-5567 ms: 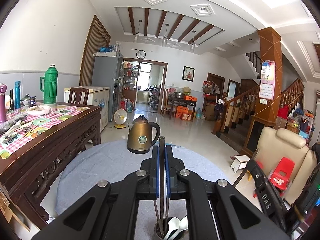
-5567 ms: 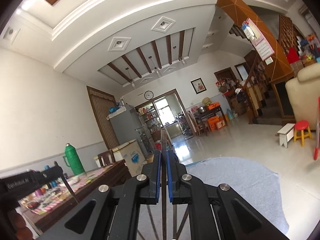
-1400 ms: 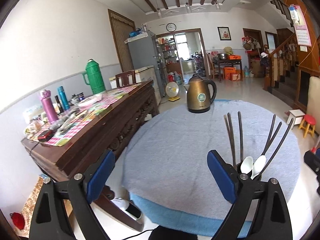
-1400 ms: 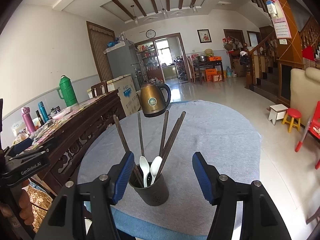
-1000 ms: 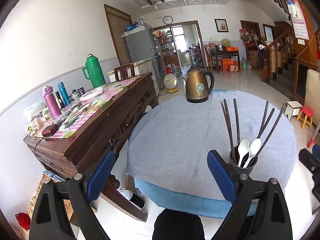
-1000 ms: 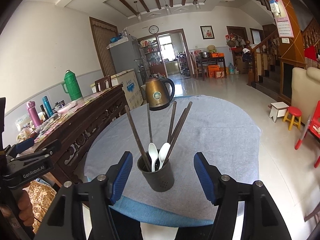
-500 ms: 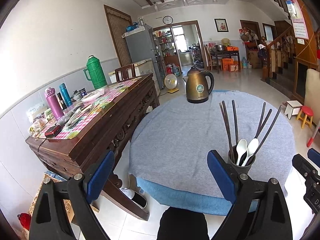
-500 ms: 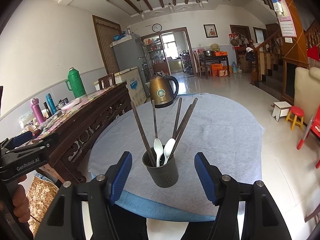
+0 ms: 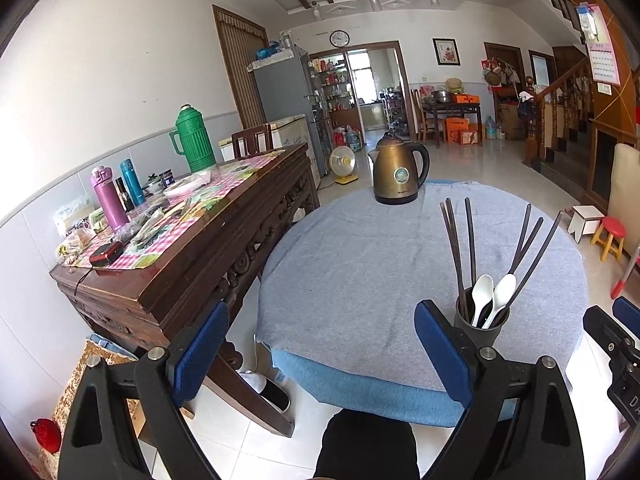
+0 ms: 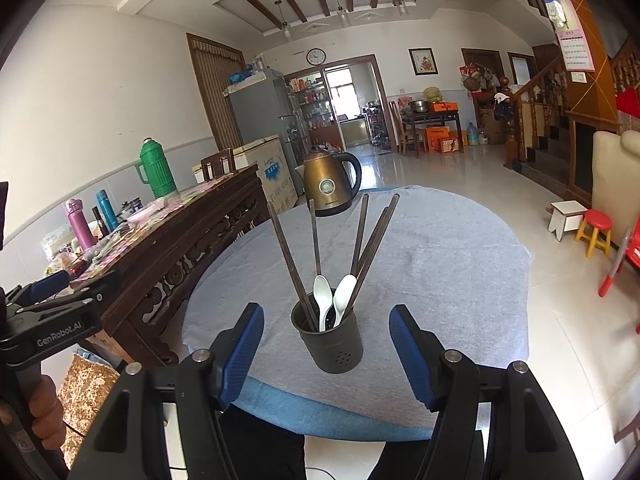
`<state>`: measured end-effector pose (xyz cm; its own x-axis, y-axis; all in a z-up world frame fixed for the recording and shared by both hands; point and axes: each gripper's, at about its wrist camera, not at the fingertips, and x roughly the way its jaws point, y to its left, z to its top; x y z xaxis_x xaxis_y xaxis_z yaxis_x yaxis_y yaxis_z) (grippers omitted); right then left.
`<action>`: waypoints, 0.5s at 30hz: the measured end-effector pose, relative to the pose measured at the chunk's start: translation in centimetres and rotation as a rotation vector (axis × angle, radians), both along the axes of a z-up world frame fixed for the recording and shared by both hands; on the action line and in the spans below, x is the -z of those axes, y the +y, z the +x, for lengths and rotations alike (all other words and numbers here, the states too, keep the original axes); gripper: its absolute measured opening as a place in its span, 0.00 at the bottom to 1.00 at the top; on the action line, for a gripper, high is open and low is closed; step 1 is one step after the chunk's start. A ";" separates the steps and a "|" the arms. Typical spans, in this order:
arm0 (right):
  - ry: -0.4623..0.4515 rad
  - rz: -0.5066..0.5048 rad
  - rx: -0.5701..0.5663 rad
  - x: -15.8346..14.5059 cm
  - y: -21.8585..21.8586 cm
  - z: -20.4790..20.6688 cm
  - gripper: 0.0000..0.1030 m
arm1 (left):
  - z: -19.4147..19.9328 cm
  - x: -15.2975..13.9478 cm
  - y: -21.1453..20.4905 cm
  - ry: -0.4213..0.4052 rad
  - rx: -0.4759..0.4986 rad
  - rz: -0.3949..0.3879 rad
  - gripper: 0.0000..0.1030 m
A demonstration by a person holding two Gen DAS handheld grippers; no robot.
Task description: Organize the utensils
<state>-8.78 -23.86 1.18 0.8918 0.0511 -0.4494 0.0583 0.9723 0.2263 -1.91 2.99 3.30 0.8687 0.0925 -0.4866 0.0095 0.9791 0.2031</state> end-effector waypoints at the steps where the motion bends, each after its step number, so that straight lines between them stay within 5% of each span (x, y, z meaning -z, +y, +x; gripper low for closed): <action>1: -0.004 -0.004 0.000 0.0 0.1 -0.1 0.67 | -0.2 -0.1 0.0 -0.008 0.001 -0.002 0.91; 15: -0.033 -0.039 0.008 -0.6 0.8 -0.6 0.68 | -1.2 -0.2 0.4 -0.037 0.014 -0.040 0.91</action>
<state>-9.42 -23.10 1.74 0.9066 0.0269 -0.4212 0.0591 0.9800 0.1898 -3.12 3.37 3.52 0.8871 0.0618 -0.4574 0.0161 0.9862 0.1645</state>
